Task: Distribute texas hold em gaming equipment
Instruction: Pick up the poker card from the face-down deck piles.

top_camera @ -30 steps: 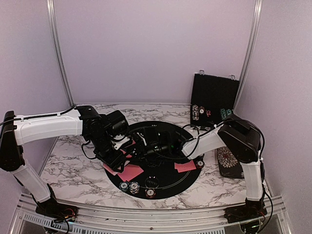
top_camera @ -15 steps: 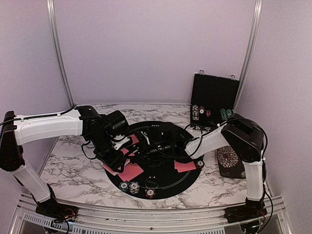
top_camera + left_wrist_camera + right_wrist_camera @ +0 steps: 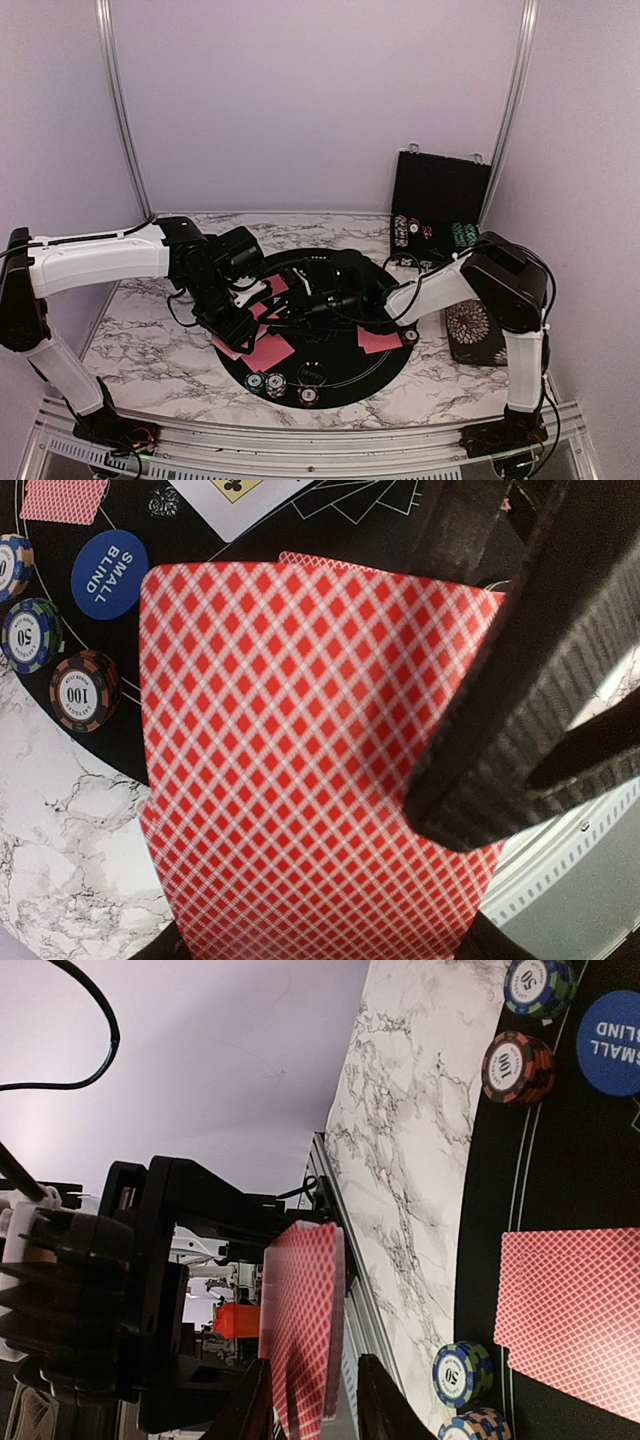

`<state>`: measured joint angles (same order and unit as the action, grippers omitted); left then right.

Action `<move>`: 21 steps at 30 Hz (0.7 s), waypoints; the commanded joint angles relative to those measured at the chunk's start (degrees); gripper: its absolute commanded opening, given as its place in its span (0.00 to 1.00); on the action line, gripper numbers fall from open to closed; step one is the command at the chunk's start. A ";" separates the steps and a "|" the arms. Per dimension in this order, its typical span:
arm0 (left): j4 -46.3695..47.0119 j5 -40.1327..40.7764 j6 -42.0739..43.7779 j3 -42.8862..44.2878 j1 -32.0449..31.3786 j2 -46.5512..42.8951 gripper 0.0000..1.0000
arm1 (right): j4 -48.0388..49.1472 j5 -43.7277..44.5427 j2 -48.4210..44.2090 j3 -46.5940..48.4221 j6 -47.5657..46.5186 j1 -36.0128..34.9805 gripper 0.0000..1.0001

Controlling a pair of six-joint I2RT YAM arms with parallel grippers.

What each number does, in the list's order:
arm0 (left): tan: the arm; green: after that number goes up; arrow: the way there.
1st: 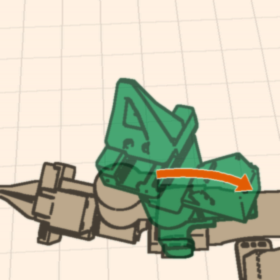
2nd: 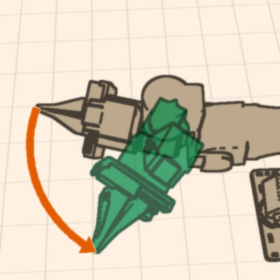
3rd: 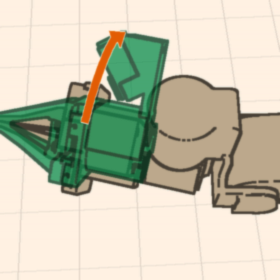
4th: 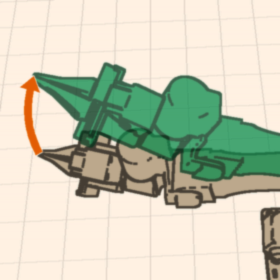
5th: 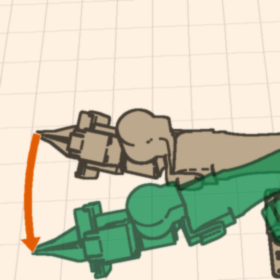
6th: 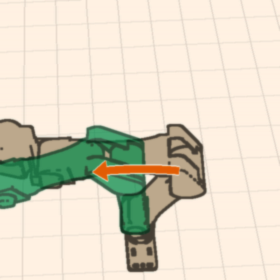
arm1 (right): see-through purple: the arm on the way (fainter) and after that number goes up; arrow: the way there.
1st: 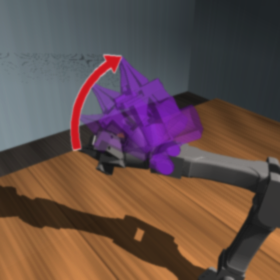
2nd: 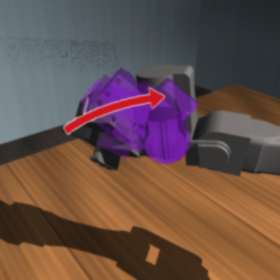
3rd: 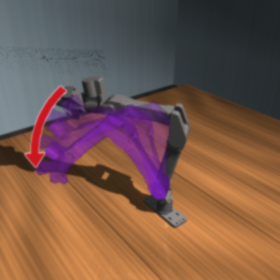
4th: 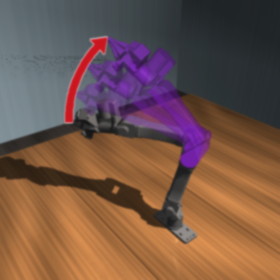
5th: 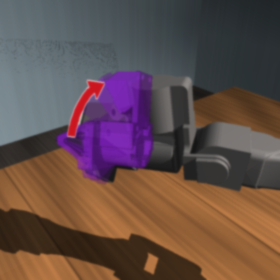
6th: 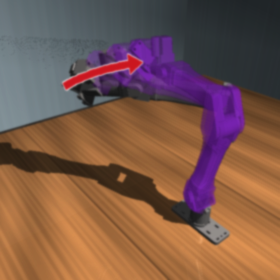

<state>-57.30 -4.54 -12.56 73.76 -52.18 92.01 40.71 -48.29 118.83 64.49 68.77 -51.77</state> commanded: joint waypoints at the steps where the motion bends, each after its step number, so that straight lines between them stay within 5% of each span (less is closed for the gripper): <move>1: -0.97 -0.50 0.25 0.22 -0.12 -0.16 0.51 | 2.61 0.61 -2.83 -0.74 1.10 0.67 0.28; 21: -0.97 -0.41 0.13 0.04 -0.13 -0.25 0.51 | 7.15 0.83 -4.38 -4.16 4.95 1.83 0.12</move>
<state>-57.30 -4.54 -12.56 73.76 -52.18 92.01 45.04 -47.90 116.73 60.84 72.75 -50.63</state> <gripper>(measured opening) 0.674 0.137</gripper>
